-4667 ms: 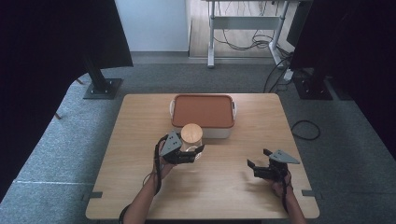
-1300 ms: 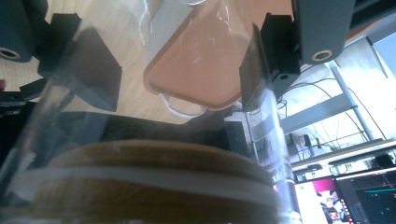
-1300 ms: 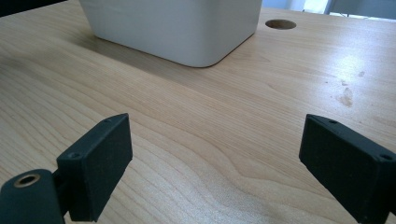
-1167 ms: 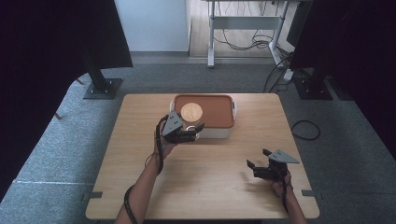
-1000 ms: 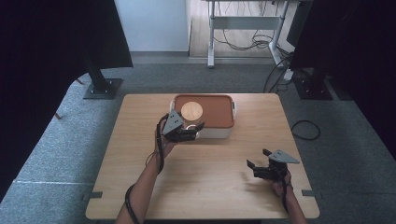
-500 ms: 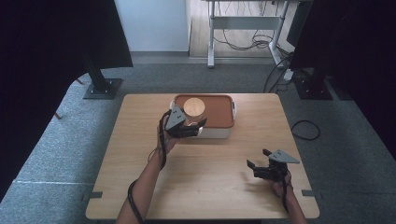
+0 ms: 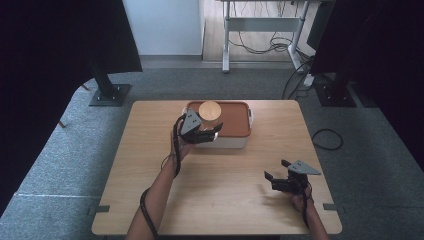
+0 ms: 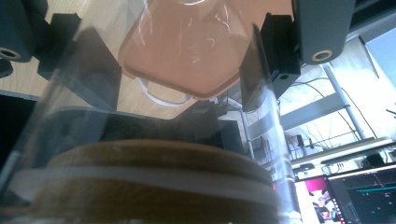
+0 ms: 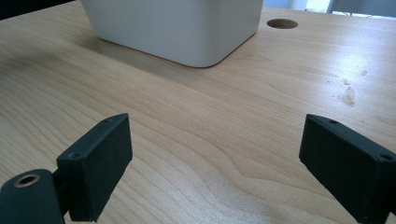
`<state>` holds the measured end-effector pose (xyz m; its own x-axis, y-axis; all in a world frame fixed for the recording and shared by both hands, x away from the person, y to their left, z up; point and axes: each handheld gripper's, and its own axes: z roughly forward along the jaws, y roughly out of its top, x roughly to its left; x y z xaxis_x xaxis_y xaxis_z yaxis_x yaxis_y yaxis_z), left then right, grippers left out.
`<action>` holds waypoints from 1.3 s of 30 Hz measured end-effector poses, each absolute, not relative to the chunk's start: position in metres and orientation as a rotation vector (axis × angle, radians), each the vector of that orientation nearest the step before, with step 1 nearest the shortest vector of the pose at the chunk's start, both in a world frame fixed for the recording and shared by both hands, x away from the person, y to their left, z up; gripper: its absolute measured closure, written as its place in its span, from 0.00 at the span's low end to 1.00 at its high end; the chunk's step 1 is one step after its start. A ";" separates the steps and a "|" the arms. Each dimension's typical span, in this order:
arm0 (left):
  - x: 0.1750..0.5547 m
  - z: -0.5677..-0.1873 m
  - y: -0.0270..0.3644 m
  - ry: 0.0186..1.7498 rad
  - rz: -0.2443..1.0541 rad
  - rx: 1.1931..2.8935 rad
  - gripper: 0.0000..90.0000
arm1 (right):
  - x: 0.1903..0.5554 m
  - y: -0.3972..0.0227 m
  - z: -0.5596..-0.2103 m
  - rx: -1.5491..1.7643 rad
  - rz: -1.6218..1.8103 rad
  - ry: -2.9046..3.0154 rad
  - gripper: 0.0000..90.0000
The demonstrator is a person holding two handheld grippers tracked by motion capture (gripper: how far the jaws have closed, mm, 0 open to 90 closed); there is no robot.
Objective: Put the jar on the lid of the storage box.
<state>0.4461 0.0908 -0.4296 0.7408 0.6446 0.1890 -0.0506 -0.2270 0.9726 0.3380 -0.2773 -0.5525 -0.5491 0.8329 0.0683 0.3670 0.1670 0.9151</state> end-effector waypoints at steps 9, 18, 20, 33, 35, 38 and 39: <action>0.451 -0.430 0.086 0.468 0.697 1.703 0.29 | 0.338 -0.277 -0.552 1.127 1.361 1.996 0.10; 0.460 -0.433 0.088 0.495 0.683 1.690 0.29 | 0.338 -0.277 -0.552 1.129 1.363 1.996 0.10; 0.462 -0.433 0.088 0.508 0.687 1.682 0.29 | 0.338 -0.277 -0.552 1.130 1.363 1.997 0.10; 0.474 -0.435 0.087 0.511 0.698 1.702 0.29 | 0.338 -0.277 -0.552 1.127 1.359 1.999 0.10; 0.476 -0.435 0.087 0.515 0.698 1.700 0.29 | 0.338 -0.277 -0.552 1.128 1.361 2.000 0.10; 0.480 -0.436 0.087 0.522 0.701 1.709 0.29 | 0.338 -0.277 -0.552 1.127 1.360 2.001 0.10; 0.482 -0.436 0.087 0.523 0.704 1.712 0.29 | 0.338 -0.277 -0.552 1.126 1.360 2.002 0.10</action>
<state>0.4819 0.0873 -0.4363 0.7201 0.6693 0.1832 -0.0177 -0.2461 0.9691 0.3382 -0.2768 -0.5525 -0.5541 0.8299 0.0649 0.3663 0.1731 0.9143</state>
